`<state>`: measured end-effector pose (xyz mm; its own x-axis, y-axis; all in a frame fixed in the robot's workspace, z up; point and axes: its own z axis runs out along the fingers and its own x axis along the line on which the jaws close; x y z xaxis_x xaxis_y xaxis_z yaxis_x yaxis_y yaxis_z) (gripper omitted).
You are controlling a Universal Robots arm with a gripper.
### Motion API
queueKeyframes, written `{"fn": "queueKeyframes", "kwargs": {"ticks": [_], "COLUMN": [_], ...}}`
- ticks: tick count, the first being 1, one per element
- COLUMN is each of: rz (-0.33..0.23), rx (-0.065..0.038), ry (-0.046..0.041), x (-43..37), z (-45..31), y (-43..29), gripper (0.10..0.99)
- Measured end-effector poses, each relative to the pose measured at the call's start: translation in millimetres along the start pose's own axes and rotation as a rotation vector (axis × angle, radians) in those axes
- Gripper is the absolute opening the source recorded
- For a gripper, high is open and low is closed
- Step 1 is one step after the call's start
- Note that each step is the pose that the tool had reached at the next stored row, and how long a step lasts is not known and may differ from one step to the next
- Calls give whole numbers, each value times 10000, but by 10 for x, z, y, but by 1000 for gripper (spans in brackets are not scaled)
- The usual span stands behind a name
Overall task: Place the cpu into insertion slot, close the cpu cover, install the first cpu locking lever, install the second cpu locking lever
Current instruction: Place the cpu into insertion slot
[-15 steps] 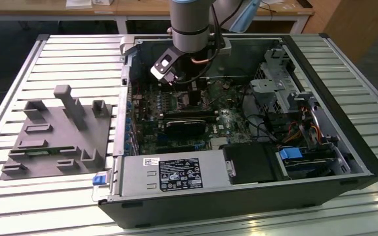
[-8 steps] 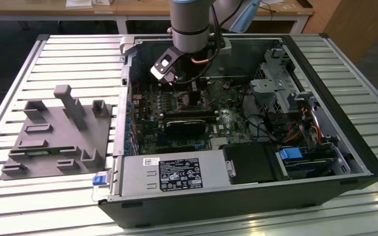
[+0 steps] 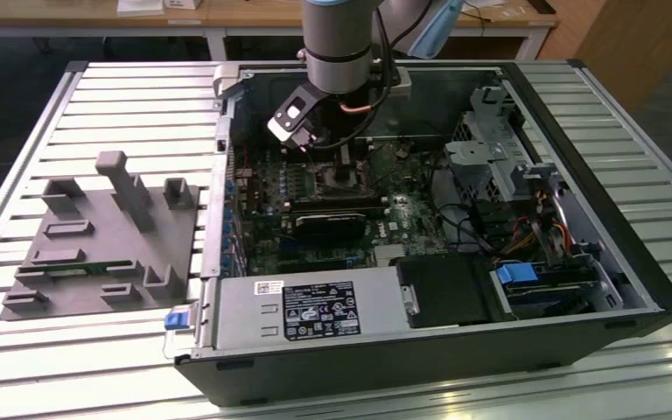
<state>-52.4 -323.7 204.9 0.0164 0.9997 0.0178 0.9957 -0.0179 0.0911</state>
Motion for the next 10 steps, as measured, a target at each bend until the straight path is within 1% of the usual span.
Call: {"fn": "queueKeyframes", "kwargs": {"ticks": [1,3,5,10], "rz": [0,0,0,0], "rx": [0,0,0,0], "ry": [0,0,0,0], "x": [0,0,0,0], "z": [0,0,-1,-2], "y": [0,0,0,0], "gripper": [235,122,106,106]}}
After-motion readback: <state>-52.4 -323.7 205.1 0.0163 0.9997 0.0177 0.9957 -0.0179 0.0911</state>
